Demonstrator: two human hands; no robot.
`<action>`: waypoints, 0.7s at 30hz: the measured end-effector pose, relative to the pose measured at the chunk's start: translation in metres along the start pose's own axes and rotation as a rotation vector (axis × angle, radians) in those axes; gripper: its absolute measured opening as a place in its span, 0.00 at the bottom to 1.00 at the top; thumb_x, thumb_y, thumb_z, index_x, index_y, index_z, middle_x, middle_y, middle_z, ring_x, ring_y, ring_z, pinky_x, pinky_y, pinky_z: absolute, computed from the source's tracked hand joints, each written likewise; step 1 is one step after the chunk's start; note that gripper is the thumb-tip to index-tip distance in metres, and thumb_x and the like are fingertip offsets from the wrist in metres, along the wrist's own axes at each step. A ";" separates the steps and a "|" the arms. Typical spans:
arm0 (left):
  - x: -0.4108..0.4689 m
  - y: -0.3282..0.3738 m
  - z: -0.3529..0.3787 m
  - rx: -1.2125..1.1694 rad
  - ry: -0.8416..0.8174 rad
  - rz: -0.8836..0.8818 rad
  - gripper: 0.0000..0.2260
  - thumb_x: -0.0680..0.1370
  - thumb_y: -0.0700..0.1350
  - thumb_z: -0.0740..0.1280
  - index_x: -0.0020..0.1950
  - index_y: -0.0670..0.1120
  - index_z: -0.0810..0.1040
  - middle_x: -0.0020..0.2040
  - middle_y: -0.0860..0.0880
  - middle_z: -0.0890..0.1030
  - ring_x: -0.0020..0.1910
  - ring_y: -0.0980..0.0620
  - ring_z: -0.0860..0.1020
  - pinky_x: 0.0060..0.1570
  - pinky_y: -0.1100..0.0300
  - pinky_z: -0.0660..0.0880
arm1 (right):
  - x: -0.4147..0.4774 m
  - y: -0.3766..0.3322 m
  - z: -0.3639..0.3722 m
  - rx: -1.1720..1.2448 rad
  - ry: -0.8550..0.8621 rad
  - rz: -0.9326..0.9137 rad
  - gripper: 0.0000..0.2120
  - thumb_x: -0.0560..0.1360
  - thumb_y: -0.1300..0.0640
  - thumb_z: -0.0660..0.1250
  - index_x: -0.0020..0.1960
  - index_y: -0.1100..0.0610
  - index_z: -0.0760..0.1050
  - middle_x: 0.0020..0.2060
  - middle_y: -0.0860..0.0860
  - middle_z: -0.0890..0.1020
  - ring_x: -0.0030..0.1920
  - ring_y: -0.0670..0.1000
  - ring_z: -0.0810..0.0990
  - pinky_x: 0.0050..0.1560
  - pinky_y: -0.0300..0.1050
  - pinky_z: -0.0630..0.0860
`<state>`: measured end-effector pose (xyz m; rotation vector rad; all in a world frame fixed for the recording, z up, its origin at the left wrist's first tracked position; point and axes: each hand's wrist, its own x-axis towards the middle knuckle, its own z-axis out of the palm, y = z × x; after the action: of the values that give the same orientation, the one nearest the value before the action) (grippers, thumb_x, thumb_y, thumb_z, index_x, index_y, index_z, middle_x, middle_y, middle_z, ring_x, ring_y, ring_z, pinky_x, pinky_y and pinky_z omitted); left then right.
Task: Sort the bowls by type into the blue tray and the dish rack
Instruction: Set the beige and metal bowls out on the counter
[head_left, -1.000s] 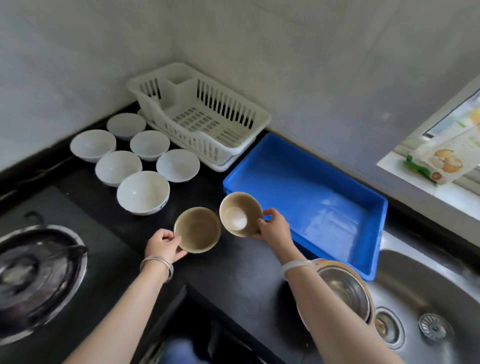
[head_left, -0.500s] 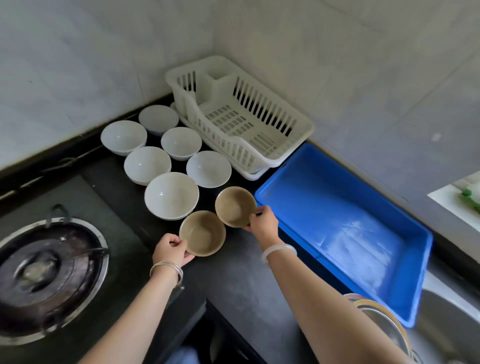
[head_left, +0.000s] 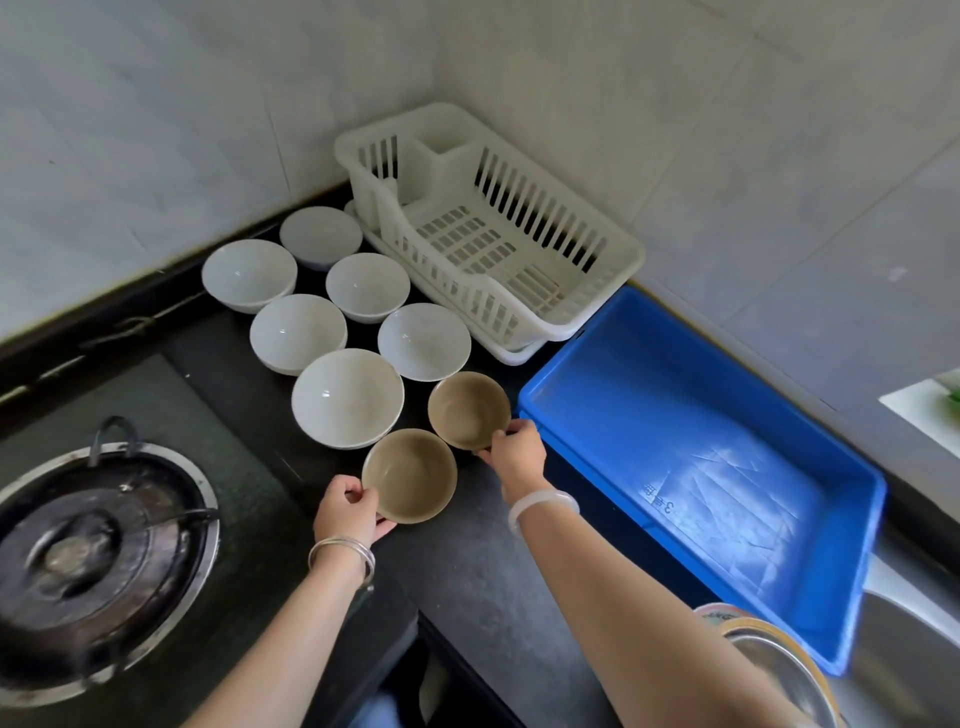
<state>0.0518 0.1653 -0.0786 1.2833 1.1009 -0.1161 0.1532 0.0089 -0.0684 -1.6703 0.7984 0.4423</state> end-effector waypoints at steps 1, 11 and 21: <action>0.000 0.000 0.001 -0.002 0.003 -0.001 0.03 0.77 0.34 0.61 0.47 0.41 0.70 0.51 0.40 0.74 0.46 0.40 0.78 0.45 0.49 0.78 | 0.000 0.000 0.000 0.012 -0.008 0.004 0.14 0.79 0.66 0.59 0.63 0.57 0.68 0.51 0.53 0.74 0.44 0.51 0.81 0.48 0.44 0.80; -0.010 0.000 0.003 -0.037 0.046 0.021 0.05 0.77 0.35 0.61 0.52 0.42 0.72 0.54 0.40 0.75 0.51 0.39 0.78 0.48 0.47 0.78 | -0.007 0.003 -0.007 0.004 -0.124 0.028 0.18 0.79 0.61 0.61 0.68 0.55 0.66 0.56 0.53 0.76 0.46 0.50 0.82 0.45 0.41 0.80; -0.030 -0.012 0.002 -0.111 0.021 -0.068 0.17 0.79 0.40 0.60 0.68 0.40 0.68 0.65 0.39 0.73 0.59 0.37 0.76 0.53 0.49 0.76 | -0.032 0.005 -0.040 -0.034 -0.188 -0.058 0.15 0.81 0.57 0.58 0.67 0.54 0.70 0.54 0.49 0.77 0.47 0.49 0.82 0.47 0.41 0.80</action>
<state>0.0295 0.1449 -0.0662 1.1503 1.1539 -0.0910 0.1222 -0.0216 -0.0405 -1.6511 0.6054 0.5651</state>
